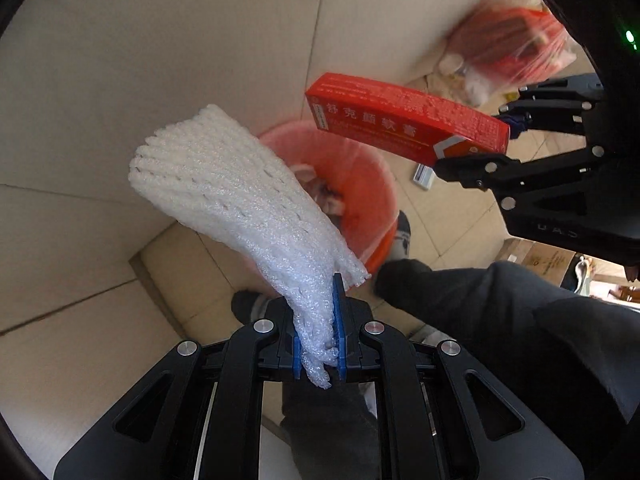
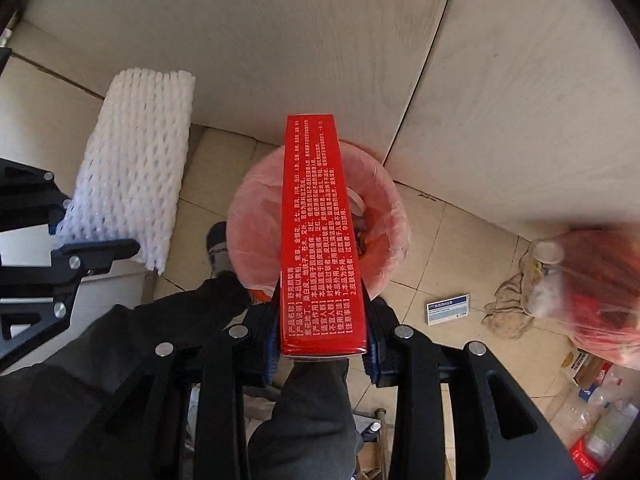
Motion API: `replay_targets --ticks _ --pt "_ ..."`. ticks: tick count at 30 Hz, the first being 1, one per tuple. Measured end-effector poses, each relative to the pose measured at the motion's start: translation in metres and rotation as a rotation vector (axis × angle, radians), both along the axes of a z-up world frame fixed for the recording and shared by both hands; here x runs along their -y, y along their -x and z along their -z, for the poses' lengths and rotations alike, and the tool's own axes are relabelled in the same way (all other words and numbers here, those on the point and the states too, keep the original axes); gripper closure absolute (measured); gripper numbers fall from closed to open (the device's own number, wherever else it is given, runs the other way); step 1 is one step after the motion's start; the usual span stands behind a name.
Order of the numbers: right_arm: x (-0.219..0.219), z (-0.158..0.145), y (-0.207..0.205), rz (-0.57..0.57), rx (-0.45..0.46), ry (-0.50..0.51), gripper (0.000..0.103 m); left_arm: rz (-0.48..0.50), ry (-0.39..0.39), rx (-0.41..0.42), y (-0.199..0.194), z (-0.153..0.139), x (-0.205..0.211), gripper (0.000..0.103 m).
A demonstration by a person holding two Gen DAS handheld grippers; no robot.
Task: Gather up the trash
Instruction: 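Carry the foam net and red box down over the trash bin, then open both tools over the bin, dropping foam net and red box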
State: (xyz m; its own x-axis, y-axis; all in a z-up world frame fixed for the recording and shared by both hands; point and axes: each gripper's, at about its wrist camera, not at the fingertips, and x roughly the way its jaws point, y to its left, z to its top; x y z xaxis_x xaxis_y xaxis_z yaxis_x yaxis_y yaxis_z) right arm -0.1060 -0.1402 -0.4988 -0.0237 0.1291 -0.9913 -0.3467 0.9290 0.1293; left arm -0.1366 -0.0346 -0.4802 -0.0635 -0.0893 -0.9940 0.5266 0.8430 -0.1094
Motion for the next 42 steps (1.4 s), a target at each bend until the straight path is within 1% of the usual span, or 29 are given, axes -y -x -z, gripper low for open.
replay_targets --ticks 8,12,16,18,19,20,22,23,25,26,27,29,31,33,34,35,36,38,40,42 --pt "-0.001 0.035 -0.011 0.011 -0.05 0.04 0.072 0.007 -0.007 -0.05 -0.001 0.034 -0.001 0.09" --pt "-0.003 0.053 -0.011 -0.004 -0.079 0.049 0.071 -0.005 -0.017 -0.07 0.0 0.045 0.003 0.088" --pt "-0.005 0.064 -0.012 0.0 -0.093 0.047 0.071 -0.019 -0.021 -0.08 -0.001 0.052 0.001 0.084" --pt "-0.004 0.069 -0.012 0.002 -0.092 0.048 0.069 -0.019 -0.024 -0.082 0.0 0.053 0.002 0.079" --pt "-0.004 0.07 -0.012 0.005 -0.09 0.044 0.069 -0.018 -0.026 -0.08 0.001 0.054 0.002 0.075" --pt "-0.005 0.07 -0.012 0.006 -0.09 0.043 0.069 -0.018 -0.026 -0.081 0.0 0.054 0.003 0.068" --pt "-0.005 0.071 -0.011 0.006 -0.089 0.038 0.068 -0.017 -0.026 -0.082 0.0 0.056 0.005 0.06" --pt "-0.006 0.071 -0.011 0.008 -0.087 0.034 0.068 -0.013 -0.025 -0.082 0.0 0.056 0.006 0.059" --pt "-0.004 0.071 -0.011 0.009 -0.08 0.034 0.065 -0.003 -0.028 -0.075 0.0 0.057 0.008 0.056" --pt "-0.003 0.07 -0.012 0.014 -0.077 0.031 0.06 -0.003 -0.029 -0.075 -0.001 0.056 0.009 0.053" --pt "-0.002 0.07 -0.012 0.019 -0.075 0.024 0.057 -0.003 -0.029 -0.075 -0.002 0.057 0.01 0.053" --pt "-0.001 0.068 -0.014 0.019 -0.064 0.02 0.056 -0.006 -0.033 -0.072 -0.002 0.057 0.012 0.05" --pt "0.001 0.066 -0.015 0.018 -0.05 0.015 0.054 -0.008 -0.033 -0.071 -0.004 0.057 0.012 0.049" --pt "0.001 0.062 -0.016 0.019 -0.034 0.009 0.046 -0.005 -0.037 -0.068 -0.005 0.055 0.012 0.047" --pt "-0.001 0.059 -0.016 0.018 -0.023 0.015 0.044 -0.006 -0.039 -0.064 -0.005 0.054 0.012 0.044" --pt "-0.001 0.056 -0.016 0.018 -0.014 0.02 0.038 -0.01 -0.04 -0.058 -0.006 0.052 0.011 0.041" --pt "-0.002 0.053 -0.017 0.021 -0.004 0.022 0.032 -0.015 -0.039 -0.053 -0.007 0.05 0.011 0.041" --pt "0.0 0.044 -0.018 0.036 0.015 0.02 0.028 -0.024 -0.038 -0.045 -0.009 0.043 0.01 0.04" --pt "0.002 0.034 -0.019 0.046 0.034 0.024 0.023 -0.03 -0.037 -0.028 -0.011 0.033 0.01 0.037" --pt "0.003 0.019 -0.019 0.049 0.056 0.014 0.016 -0.043 -0.029 -0.01 -0.013 0.022 0.01 0.035"
